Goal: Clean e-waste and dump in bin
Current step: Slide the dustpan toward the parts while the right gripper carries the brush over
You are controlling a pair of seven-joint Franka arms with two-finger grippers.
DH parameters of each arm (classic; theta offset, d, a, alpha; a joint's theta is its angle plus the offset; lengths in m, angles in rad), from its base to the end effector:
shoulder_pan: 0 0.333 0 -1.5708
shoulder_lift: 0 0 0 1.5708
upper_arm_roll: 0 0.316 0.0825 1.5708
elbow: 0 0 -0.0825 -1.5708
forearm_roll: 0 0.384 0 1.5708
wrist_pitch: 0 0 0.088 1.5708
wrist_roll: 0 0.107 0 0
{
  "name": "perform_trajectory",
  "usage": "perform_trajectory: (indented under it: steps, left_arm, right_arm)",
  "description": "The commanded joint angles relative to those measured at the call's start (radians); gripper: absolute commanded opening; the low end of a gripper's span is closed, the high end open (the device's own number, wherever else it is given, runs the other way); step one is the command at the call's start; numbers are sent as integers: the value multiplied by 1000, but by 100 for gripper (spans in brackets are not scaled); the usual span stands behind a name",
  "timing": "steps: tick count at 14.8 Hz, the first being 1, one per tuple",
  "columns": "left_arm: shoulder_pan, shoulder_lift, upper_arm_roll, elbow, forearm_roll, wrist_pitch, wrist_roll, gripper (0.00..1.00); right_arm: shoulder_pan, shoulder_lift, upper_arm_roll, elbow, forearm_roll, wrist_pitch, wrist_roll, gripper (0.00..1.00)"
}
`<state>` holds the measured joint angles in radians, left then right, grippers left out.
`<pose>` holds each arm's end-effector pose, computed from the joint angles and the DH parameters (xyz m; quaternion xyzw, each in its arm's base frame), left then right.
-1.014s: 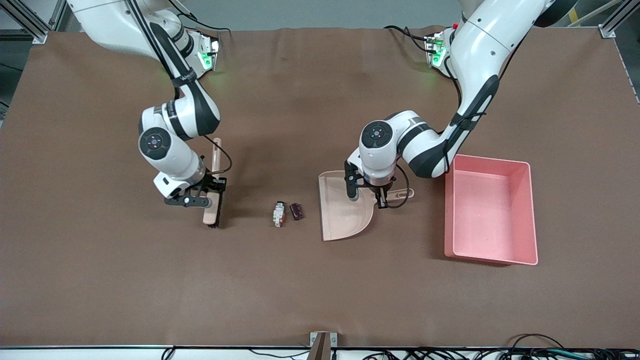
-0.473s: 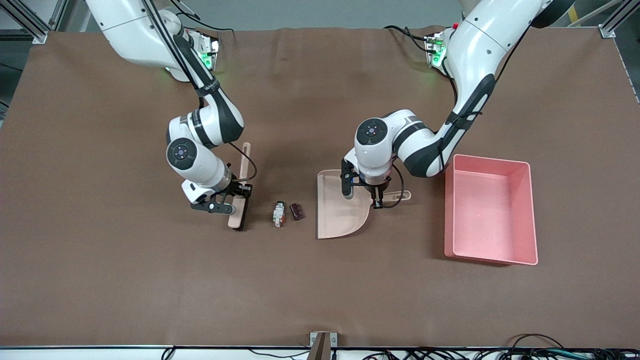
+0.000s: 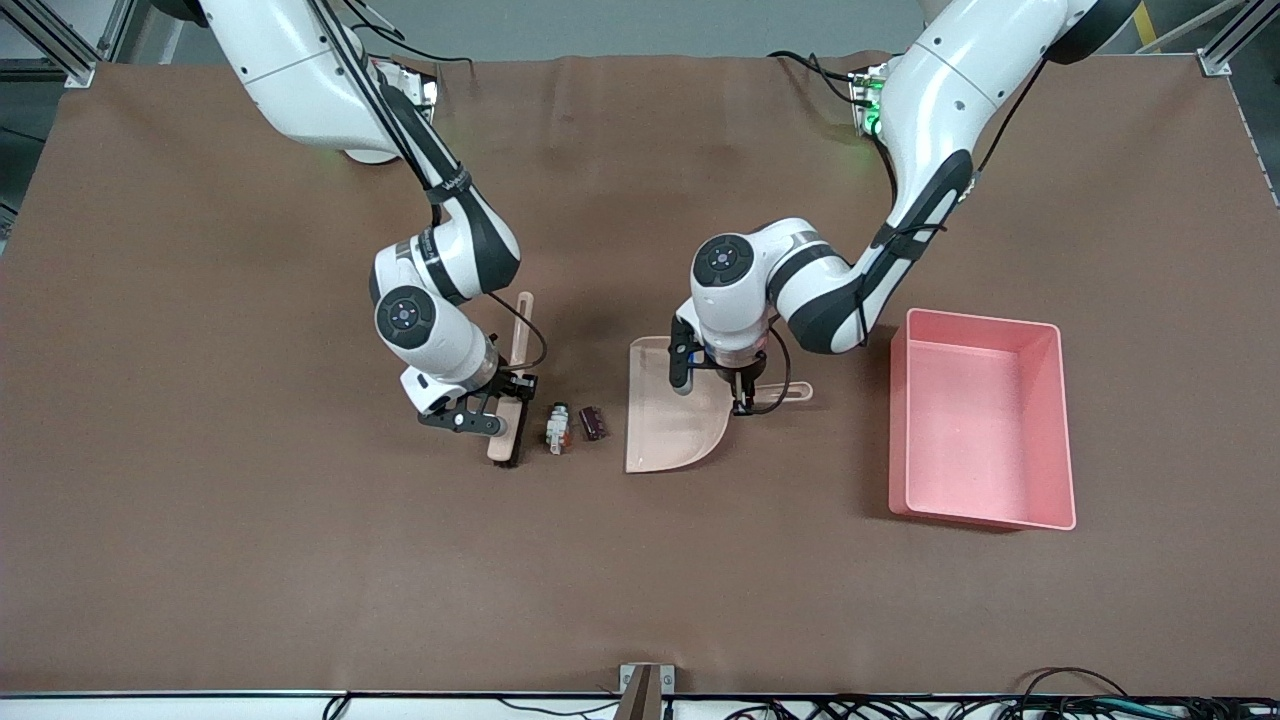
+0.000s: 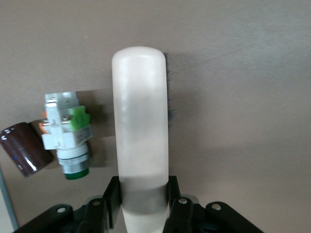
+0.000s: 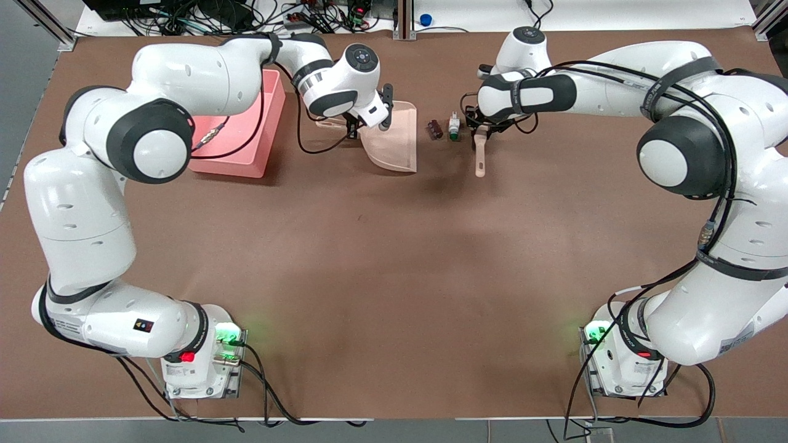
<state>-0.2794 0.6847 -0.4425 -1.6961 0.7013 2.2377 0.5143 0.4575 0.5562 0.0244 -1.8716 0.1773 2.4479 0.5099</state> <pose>0.5354 -0.4052 0.2224 -0.6868 0.7152 0.0054 0.1295 0.5682 0.2964 0.2165 -0.9944 0.0833 0.0217 0.0607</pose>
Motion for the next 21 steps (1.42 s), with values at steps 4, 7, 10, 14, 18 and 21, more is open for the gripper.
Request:
perform_trajectory:
  steps: [4,7,10,14,18,21]
  left_arm:
    - [-29,39,5,62,21,-39,7,14]
    - [-29,42,4,64,21,-39,7,14]
    - [-32,50,4,70,20,-39,6,14]
    - [-49,58,5,72,12,-39,1,14]
    - [-53,68,5,95,7,-39,-2,14]
    - [-66,82,5,113,6,-39,-5,14]
  right_arm:
    - [46,60,-6,72,82,-1,13,1]
    - [59,76,-4,104,87,-4,12,1]
    - [61,93,9,135,91,-4,3,1]
    - [76,111,31,161,91,-3,-1,1]
    - [99,136,49,196,91,0,4,1]
    - [125,156,49,230,93,0,22,1]
